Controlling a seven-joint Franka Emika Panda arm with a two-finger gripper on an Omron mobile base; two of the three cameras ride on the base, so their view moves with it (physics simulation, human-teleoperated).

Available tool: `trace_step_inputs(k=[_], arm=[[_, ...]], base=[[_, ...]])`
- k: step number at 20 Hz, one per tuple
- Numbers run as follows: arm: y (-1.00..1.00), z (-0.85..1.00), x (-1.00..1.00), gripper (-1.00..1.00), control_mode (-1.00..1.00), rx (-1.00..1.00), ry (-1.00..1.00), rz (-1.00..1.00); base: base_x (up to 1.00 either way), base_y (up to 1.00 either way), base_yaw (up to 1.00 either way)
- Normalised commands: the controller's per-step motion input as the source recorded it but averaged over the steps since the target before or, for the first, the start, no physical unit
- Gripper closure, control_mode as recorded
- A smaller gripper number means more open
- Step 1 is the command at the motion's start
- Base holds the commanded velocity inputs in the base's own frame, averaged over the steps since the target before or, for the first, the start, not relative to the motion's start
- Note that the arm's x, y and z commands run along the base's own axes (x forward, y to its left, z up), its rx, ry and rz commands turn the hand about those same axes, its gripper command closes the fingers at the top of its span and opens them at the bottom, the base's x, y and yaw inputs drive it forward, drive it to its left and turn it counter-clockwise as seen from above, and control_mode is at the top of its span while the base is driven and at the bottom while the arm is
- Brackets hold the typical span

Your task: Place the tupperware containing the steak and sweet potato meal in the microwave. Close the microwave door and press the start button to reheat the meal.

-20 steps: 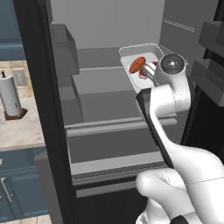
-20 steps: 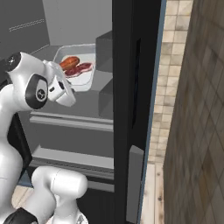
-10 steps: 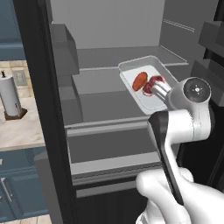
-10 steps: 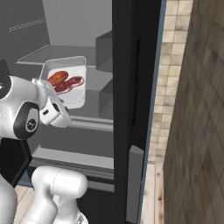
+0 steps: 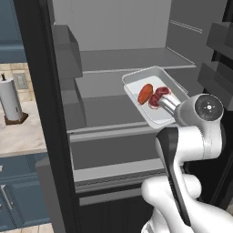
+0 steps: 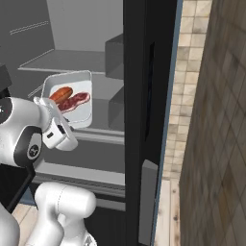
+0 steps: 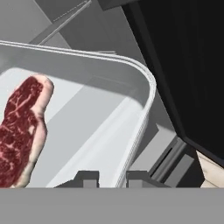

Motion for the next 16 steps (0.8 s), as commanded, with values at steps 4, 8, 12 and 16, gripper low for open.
trace_step_inputs(k=[4,8,12,16], arm=[[0.00,0.00,0.00,1.00,-1.00,0.00,0.00,0.00],[0.00,0.00,0.00,1.00,1.00,0.00,0.00,0.00],[0.00,0.00,0.00,1.00,1.00,0.00,0.00,0.00],[0.00,0.00,0.00,1.00,1.00,0.00,0.00,0.00]], base=[[0.00,0.00,0.00],[-0.02,-0.04,0.00],[-0.28,-0.01,0.07],[-0.56,0.00,0.15]])
